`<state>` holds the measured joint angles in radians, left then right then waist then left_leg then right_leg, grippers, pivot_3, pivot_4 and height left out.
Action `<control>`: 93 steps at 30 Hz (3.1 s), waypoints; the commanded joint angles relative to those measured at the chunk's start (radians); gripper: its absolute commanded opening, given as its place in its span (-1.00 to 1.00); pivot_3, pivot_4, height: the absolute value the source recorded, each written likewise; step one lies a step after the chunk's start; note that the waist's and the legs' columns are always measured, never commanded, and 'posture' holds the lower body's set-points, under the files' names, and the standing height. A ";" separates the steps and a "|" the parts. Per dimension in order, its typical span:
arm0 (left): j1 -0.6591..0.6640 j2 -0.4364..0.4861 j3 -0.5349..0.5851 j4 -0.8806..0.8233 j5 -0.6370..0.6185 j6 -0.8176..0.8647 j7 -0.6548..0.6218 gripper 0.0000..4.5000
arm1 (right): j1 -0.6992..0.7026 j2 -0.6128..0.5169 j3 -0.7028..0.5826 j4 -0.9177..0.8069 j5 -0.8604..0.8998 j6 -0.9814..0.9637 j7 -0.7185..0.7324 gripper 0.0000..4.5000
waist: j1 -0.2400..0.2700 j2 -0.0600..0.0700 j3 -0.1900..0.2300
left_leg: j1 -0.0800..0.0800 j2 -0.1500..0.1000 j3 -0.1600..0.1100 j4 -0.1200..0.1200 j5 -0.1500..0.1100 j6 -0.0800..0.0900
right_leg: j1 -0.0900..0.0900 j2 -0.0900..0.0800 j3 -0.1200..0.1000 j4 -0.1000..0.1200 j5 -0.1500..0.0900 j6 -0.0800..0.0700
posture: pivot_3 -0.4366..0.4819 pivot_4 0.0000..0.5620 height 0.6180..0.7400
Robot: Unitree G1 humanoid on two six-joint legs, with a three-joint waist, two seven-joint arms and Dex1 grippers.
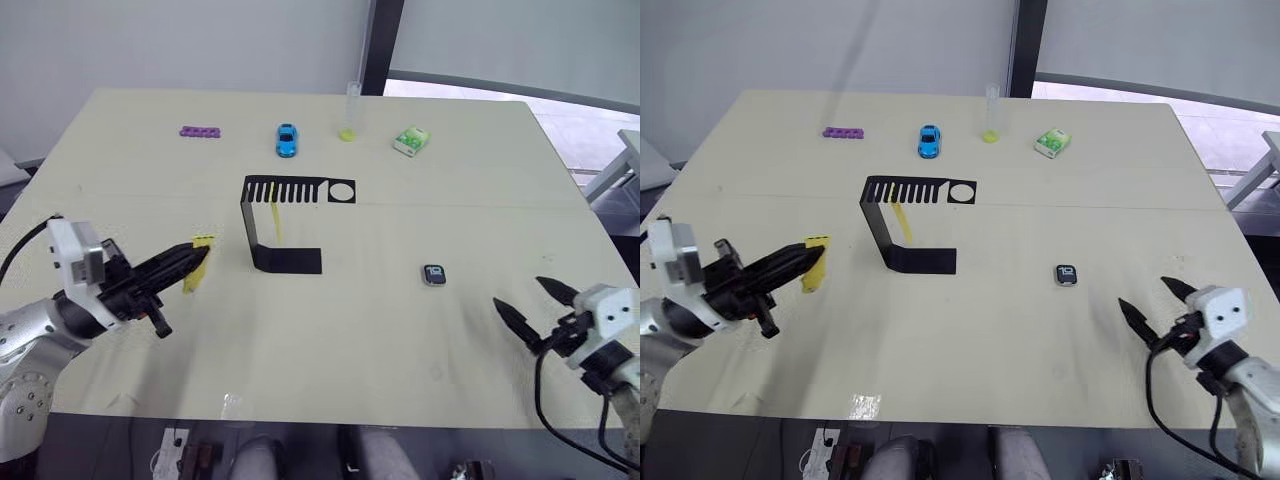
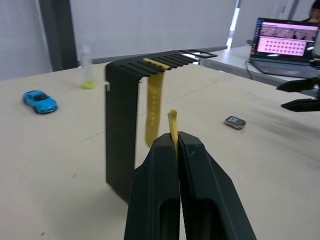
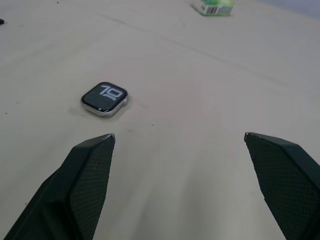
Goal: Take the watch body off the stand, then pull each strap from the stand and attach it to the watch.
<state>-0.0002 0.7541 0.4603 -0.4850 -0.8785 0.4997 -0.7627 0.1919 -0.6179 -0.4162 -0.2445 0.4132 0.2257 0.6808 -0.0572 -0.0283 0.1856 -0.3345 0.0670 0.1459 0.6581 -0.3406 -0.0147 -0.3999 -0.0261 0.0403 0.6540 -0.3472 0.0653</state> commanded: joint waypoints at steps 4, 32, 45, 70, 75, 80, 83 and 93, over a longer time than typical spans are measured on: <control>-0.041 0.016 -0.077 -0.093 -0.026 0.041 -0.006 -1.00 | -0.042 0.108 0.145 -0.319 0.050 0.329 -0.253 0.95 | -0.001 0.000 0.000 | -0.001 0.000 0.000 0.000 0.001 -0.001 | -0.002 0.000 0.000 0.001 0.000 0.000 | -0.05 -0.47 1.00; -0.137 0.039 -0.240 -0.203 -0.144 0.148 -0.044 -1.00 | -0.383 0.375 0.277 -0.175 -0.175 0.609 -0.620 0.95 | -0.005 -0.001 0.000 | -0.011 0.000 0.002 0.004 0.001 -0.001 | -0.013 0.001 0.002 0.005 0.000 0.000 | -0.05 -0.47 1.00; -0.113 0.048 -0.222 -0.196 -0.128 0.139 -0.049 -1.00 | -0.365 0.402 0.250 -0.183 -0.121 0.701 -0.612 0.95 | -0.004 -0.001 -0.001 | -0.011 -0.001 0.001 0.004 0.001 -0.001 | -0.013 0.001 0.002 0.005 0.000 0.000 | -0.05 -0.47 1.00; -0.128 0.043 -0.209 -0.176 -0.154 0.150 -0.026 -1.00 | -0.365 0.408 0.346 -0.111 -0.159 0.633 -0.593 0.95 | -0.030 -0.004 -0.002 | -0.010 0.000 0.001 0.004 0.001 -0.001 | -0.013 0.001 0.002 0.005 0.000 0.000 | -0.05 -0.47 1.00; -0.124 0.049 -0.204 -0.172 -0.158 0.155 -0.033 -1.00 | -0.383 0.406 0.348 -0.073 -0.162 0.615 -0.580 0.85 | -0.030 -0.007 -0.005 | -0.010 0.000 0.001 0.004 0.001 -0.001 | -0.012 0.001 0.002 0.005 0.000 0.000 | -0.05 -0.47 1.00; -0.127 0.051 -0.203 -0.168 -0.157 0.159 -0.039 -1.00 | -0.390 0.408 0.345 -0.044 -0.169 0.595 -0.574 -0.02 | -0.031 -0.009 -0.006 | -0.010 0.000 0.001 0.004 0.001 -0.001 | -0.012 0.002 0.002 0.005 0.000 0.000 | -0.05 -0.47 1.00; -0.129 0.052 -0.204 -0.168 -0.157 0.159 -0.040 -1.00 | -0.379 0.406 0.346 -0.046 -0.168 0.598 -0.569 -0.29 | -0.031 -0.009 -0.006 | -0.010 0.000 0.001 0.004 0.001 -0.001 | -0.012 0.001 0.002 0.005 0.000 0.000 | -0.05 -0.47 1.00; -0.110 0.058 -0.191 -0.181 -0.148 0.156 -0.036 -1.00 | -0.373 0.363 0.323 -0.077 -0.113 0.606 -0.479 -0.29 | -0.029 -0.009 -0.006 | -0.010 0.000 0.001 0.003 0.001 -0.001 | -0.012 0.001 0.002 0.004 0.000 0.000 | -0.05 -0.47 1.00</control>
<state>-0.1101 0.8000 0.2373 -0.6453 -1.0188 0.6638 -0.7990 -0.2007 -0.2506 -0.1047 -0.3319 0.2624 0.8031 0.1489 -0.0861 -0.0378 0.1799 -0.3442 0.0671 0.1474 0.6614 -0.3393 -0.0156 -0.4120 -0.0248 0.0423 0.6583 -0.3473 0.0652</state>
